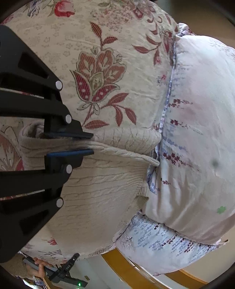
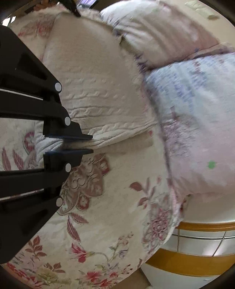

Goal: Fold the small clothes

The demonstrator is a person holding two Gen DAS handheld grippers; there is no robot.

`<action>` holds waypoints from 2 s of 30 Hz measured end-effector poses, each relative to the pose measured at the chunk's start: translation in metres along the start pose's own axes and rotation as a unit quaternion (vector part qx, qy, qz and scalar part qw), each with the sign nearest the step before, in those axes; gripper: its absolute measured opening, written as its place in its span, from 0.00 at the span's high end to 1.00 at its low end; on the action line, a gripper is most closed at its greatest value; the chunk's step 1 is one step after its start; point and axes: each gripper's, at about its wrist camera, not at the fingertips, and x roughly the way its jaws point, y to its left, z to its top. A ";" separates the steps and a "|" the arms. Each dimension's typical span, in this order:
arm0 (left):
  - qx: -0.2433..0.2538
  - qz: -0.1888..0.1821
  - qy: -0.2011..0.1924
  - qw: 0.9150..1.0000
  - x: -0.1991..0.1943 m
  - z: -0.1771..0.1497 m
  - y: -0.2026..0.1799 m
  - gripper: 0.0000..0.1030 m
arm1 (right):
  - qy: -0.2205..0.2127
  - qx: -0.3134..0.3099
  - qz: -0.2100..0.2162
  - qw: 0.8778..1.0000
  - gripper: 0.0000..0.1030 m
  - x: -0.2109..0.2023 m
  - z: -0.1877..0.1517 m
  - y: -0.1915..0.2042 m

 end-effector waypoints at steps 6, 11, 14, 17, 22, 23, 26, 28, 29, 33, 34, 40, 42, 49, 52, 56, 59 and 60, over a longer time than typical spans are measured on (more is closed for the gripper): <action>-0.017 -0.008 -0.006 1.000 -0.004 0.001 0.000 0.62 | -0.027 -0.019 -0.016 0.999 0.72 -0.013 0.008 0.018; -0.057 -0.025 -0.007 0.998 -0.006 0.008 0.010 0.46 | -0.045 -0.038 0.036 0.998 0.57 -0.020 0.015 0.047; -0.090 -0.043 0.006 0.995 0.001 0.012 0.016 0.44 | -0.026 -0.066 0.065 0.995 0.57 -0.008 0.016 0.077; -0.116 -0.055 0.018 0.992 0.011 0.018 0.019 0.44 | -0.012 -0.094 0.079 0.992 0.57 0.004 0.013 0.106; -0.136 -0.068 0.023 0.988 0.021 0.027 0.017 0.40 | -0.002 -0.123 0.074 0.990 0.57 0.026 0.011 0.139; -0.139 -0.070 0.021 0.988 0.023 0.028 0.017 0.40 | 0.003 -0.126 0.071 0.990 0.57 0.030 0.010 0.144; -0.140 -0.072 0.018 0.987 0.028 0.032 0.013 0.40 | -0.005 -0.134 0.059 0.989 0.56 0.035 0.007 0.152; -0.140 -0.072 0.014 0.987 0.032 0.034 0.009 0.40 | -0.009 -0.134 0.065 0.989 0.55 0.036 0.008 0.157; -0.139 -0.071 0.013 0.988 0.033 0.035 0.007 0.40 | -0.007 -0.134 0.069 0.988 0.53 0.037 0.008 0.159; -0.139 -0.075 0.017 0.987 0.037 0.036 0.000 0.49 | -0.011 -0.180 0.033 0.983 0.47 0.045 0.002 0.175; -0.142 -0.081 0.023 0.986 0.040 0.036 -0.001 0.53 | -0.016 -0.191 0.023 0.981 0.47 0.044 -0.001 0.178; -0.158 -0.116 0.038 0.980 0.045 0.038 -0.010 0.80 | -0.015 -0.184 0.036 0.982 0.46 0.044 0.001 0.173; -0.162 -0.137 0.030 0.977 0.041 0.041 -0.015 0.82 | -0.016 -0.185 0.037 0.982 0.46 0.045 0.000 0.173; -0.143 -0.211 -0.003 0.967 0.019 0.058 -0.060 0.83 | -0.015 -0.188 0.043 0.981 0.46 0.047 -0.001 0.172; -0.133 -0.236 -0.007 0.963 0.016 0.061 -0.079 0.84 | -0.015 -0.189 0.044 0.981 0.46 0.047 -0.002 0.172; -0.134 -0.265 -0.006 0.955 0.020 0.064 -0.104 0.84 | -0.014 -0.193 0.050 0.980 0.46 0.047 -0.002 0.172; -0.133 -0.281 -0.004 0.951 0.024 0.069 -0.126 0.84 | 0.001 -0.165 0.103 0.981 0.46 0.040 0.003 0.151; -0.131 -0.285 -0.003 0.949 0.023 0.069 -0.132 0.84 | 0.004 -0.144 0.132 0.981 0.46 0.035 0.006 0.137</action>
